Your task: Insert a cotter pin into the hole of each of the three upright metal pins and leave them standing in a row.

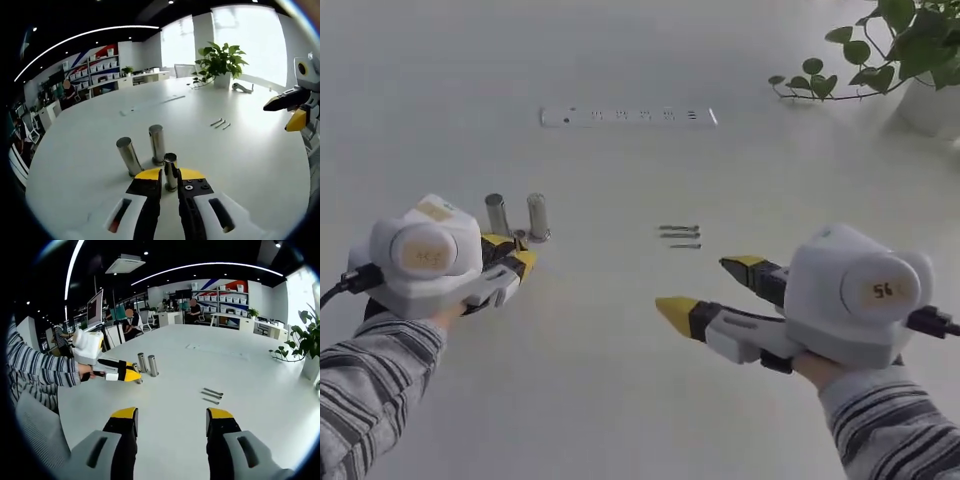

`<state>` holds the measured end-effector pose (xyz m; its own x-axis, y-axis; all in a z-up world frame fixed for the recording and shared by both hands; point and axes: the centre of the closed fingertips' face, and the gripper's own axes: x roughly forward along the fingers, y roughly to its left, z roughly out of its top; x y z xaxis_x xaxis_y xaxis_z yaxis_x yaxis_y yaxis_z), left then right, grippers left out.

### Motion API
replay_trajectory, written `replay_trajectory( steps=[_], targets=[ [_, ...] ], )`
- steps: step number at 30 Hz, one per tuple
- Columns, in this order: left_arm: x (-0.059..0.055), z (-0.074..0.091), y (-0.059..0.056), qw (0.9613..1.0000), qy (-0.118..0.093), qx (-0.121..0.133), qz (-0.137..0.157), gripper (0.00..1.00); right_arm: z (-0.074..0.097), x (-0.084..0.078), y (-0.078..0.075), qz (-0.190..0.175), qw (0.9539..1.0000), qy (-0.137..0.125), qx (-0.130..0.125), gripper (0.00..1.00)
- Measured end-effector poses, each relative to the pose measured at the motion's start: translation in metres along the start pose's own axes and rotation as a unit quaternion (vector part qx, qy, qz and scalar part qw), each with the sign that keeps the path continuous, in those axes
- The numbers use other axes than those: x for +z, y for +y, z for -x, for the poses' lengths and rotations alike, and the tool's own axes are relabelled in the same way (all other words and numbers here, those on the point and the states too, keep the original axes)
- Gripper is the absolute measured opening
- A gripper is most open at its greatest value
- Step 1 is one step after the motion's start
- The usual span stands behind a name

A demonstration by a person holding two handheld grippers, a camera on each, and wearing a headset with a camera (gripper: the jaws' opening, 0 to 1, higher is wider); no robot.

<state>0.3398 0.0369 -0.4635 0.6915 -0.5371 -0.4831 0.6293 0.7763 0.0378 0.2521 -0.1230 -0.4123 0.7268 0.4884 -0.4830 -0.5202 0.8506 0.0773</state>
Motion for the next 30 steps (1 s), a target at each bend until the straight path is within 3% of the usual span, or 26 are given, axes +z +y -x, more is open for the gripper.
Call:
replay_trajectory(
  steps=[7, 17, 26, 30],
  targets=[
    [0.002, -0.002, -0.002, 0.9999, -0.003, 0.001, 0.014, 0.06, -0.003, -0.005, 0.0, -0.004, 1.0, 0.008, -0.001, 0.52],
    [0.004, -0.003, -0.012, 1.0, -0.004, 0.004, 0.008, 0.05, -0.003, -0.005, 0.002, -0.007, 0.9999, 0.011, 0.0, 0.52],
    [0.015, -0.003, -0.042, 0.9991, -0.021, -0.015, 0.032, 0.05, 0.0, -0.006, 0.001, -0.011, 0.9999, 0.01, -0.001, 0.52],
    [0.014, -0.004, -0.058, 0.9995, -0.016, -0.02, 0.021, 0.05, 0.001, -0.009, 0.0, -0.014, 0.9998, 0.013, -0.001, 0.52]
  ],
)
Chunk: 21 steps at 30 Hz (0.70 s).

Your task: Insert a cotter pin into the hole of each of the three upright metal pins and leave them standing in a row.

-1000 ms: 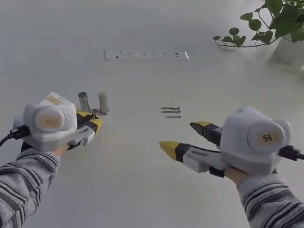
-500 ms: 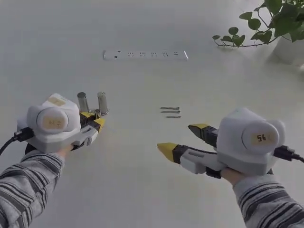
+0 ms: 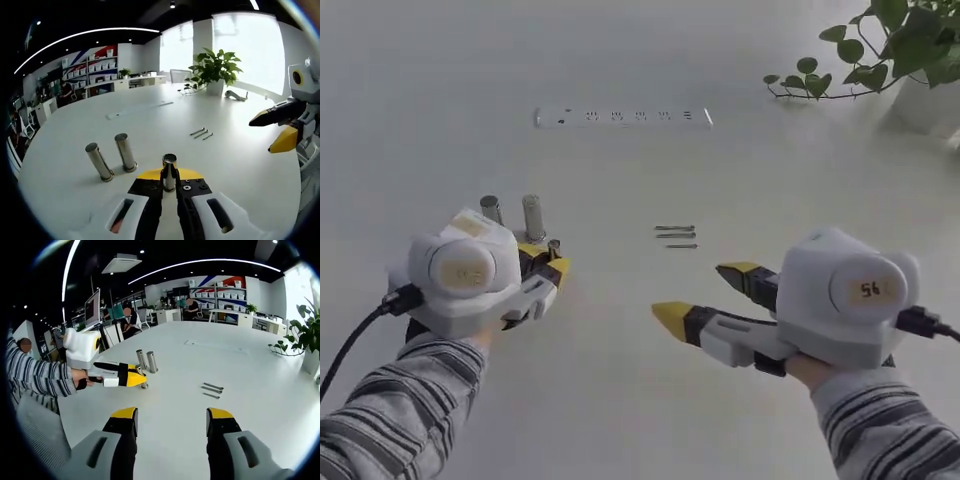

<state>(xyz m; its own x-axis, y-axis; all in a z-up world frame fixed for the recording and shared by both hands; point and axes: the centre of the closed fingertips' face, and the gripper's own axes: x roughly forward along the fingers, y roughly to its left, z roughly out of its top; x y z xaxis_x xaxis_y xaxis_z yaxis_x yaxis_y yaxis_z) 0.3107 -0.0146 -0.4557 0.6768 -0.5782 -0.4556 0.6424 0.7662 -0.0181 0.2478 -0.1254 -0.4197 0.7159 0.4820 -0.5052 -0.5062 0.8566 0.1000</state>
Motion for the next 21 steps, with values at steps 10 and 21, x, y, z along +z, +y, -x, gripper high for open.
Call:
replay_trajectory(
  steps=[10, 21],
  targets=[
    [-0.002, -0.007, -0.021, 0.9999, -0.001, -0.014, 0.002, 0.05, -0.002, -0.002, 0.0, -0.005, 1.0, 0.002, 0.002, 0.52],
    [-0.003, -0.007, -0.022, 0.9999, -0.001, -0.015, -0.004, 0.06, -0.003, 0.0, -0.006, -0.004, 1.0, 0.002, 0.001, 0.51]
  ],
)
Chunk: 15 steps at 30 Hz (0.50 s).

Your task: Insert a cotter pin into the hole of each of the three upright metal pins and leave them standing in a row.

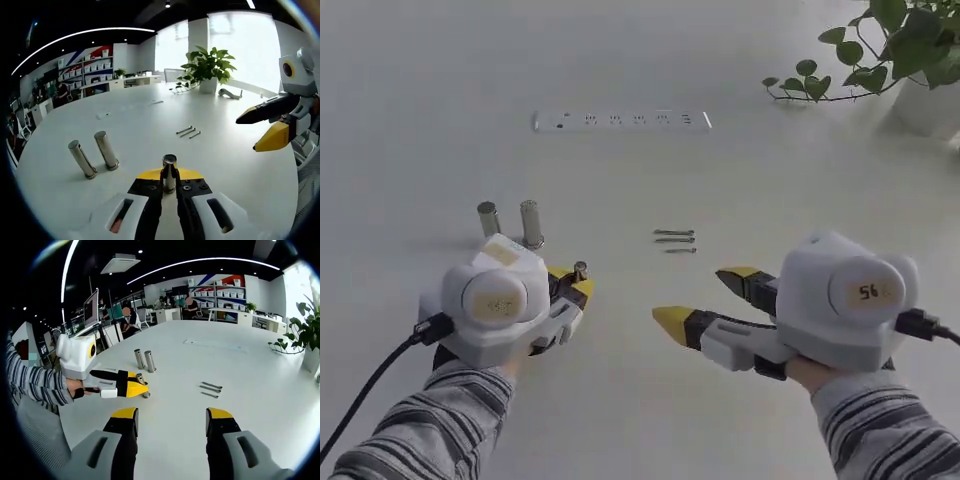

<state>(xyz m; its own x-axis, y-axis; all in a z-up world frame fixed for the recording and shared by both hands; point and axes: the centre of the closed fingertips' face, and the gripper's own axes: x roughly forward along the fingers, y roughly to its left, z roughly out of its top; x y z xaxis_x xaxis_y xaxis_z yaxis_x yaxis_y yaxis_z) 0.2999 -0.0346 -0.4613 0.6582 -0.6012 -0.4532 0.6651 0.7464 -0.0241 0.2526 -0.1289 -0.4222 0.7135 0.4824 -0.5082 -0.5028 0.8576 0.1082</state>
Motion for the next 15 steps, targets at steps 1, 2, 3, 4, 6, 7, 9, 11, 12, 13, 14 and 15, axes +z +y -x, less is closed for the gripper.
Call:
replay_trajectory(
  steps=[1, 2, 3, 4, 6, 7, 9, 11, 12, 13, 14, 15],
  targets=[
    [0.0, 0.0, 0.0, 1.0, 0.0, 0.0, -0.001, 0.06, 0.0, 0.0, -0.001, -0.001, 1.0, 0.002, -0.002, 0.51],
    [0.0, 0.0, 0.0, 1.0, -0.002, 0.0, -0.001, 0.06, 0.0, -0.001, -0.002, 0.0, 1.0, 0.003, -0.003, 0.5],
    [0.0, 0.0, 0.0, 1.0, -0.003, 0.0, 0.002, 0.06, 0.0, -0.001, -0.003, 0.0, 1.0, 0.004, -0.003, 0.49],
    [0.001, 0.0, -0.001, 1.0, -0.005, -0.002, 0.005, 0.06, 0.001, -0.001, -0.004, -0.003, 1.0, 0.005, -0.002, 0.49],
    [0.001, 0.001, -0.002, 0.9999, -0.007, -0.004, 0.008, 0.08, 0.001, -0.002, -0.005, -0.005, 1.0, 0.007, -0.003, 0.49],
    [0.001, 0.001, -0.002, 0.9999, -0.006, -0.005, 0.008, 0.1, 0.001, -0.002, -0.006, -0.004, 1.0, 0.008, -0.003, 0.48],
    [0.001, 0.0, -0.002, 1.0, -0.004, -0.004, 0.007, 0.13, 0.001, -0.002, -0.008, -0.002, 0.9999, 0.011, -0.004, 0.48],
    [0.0, 0.001, -0.003, 0.9999, 0.0, -0.005, 0.011, 0.15, 0.001, -0.001, -0.012, 0.002, 0.9999, 0.016, -0.003, 0.47],
    [-0.001, 0.002, -0.003, 0.9999, 0.003, -0.005, 0.01, 0.17, 0.001, 0.0, -0.014, 0.007, 0.9997, 0.021, -0.003, 0.47],
    [-0.003, 0.003, -0.003, 0.9999, 0.007, -0.005, 0.007, 0.18, 0.001, 0.0, -0.016, 0.012, 0.9996, 0.026, -0.001, 0.46],
    [-0.004, 0.004, -0.002, 0.9999, 0.01, -0.003, 0.005, 0.2, 0.0, 0.0, -0.018, 0.017, 0.9994, 0.031, -0.001, 0.45],
    [-0.005, 0.006, -0.001, 0.9999, 0.016, 0.001, 0.004, 0.22, 0.0, 0.002, -0.022, 0.024, 0.999, 0.037, -0.003, 0.44]
  ],
)
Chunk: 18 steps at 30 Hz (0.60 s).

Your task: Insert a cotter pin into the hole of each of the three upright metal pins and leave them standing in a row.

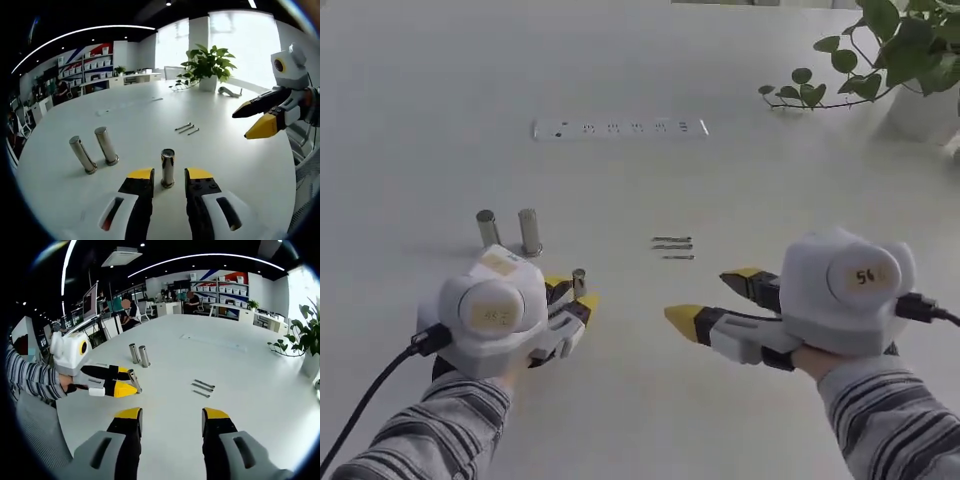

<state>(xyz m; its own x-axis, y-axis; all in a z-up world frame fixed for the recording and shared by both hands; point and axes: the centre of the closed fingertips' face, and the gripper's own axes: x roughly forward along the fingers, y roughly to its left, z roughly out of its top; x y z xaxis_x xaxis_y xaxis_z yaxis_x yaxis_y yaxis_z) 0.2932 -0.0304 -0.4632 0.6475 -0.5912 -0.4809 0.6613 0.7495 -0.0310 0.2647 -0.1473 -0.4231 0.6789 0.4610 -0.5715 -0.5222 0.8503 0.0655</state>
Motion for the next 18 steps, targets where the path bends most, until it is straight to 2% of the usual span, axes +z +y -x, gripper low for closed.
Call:
replay_trajectory(
  steps=[3, 6, 9, 11, 16, 17, 18],
  targets=[
    [0.001, 0.007, 0.001, 1.0, 0.0, 0.003, -0.004, 0.27, -0.002, 0.005, -0.007, 0.019, 0.9998, 0.007, 0.002, 0.41],
    [0.001, 0.012, 0.001, 0.9999, 0.005, 0.008, -0.01, 0.35, -0.007, 0.008, -0.016, 0.043, 0.9987, 0.025, 0.006, 0.38],
    [0.003, 0.019, 0.0, 0.9999, 0.001, 0.01, -0.014, 0.39, -0.011, 0.011, -0.02, 0.054, 0.9976, 0.041, 0.01, 0.36],
    [0.002, 0.024, -0.001, 0.9998, 0.006, 0.01, -0.016, 0.44, -0.016, 0.012, -0.023, 0.061, 0.9965, 0.055, 0.016, 0.34],
    [0.002, 0.04, -0.005, 0.9998, 0.01, 0.005, -0.016, 0.52, -0.031, 0.009, -0.029, 0.087, 0.9907, 0.099, 0.035, 0.32],
    [0.001, 0.042, -0.005, 0.9998, 0.011, 0.005, -0.016, 0.54, -0.032, 0.007, -0.029, 0.098, 0.9882, 0.111, 0.038, 0.31],
    [-0.001, 0.045, -0.005, 0.9998, 0.014, 0.006, -0.015, 0.56, -0.039, 0.006, -0.037, 0.116, 0.9845, 0.124, 0.043, 0.3]
  ],
)
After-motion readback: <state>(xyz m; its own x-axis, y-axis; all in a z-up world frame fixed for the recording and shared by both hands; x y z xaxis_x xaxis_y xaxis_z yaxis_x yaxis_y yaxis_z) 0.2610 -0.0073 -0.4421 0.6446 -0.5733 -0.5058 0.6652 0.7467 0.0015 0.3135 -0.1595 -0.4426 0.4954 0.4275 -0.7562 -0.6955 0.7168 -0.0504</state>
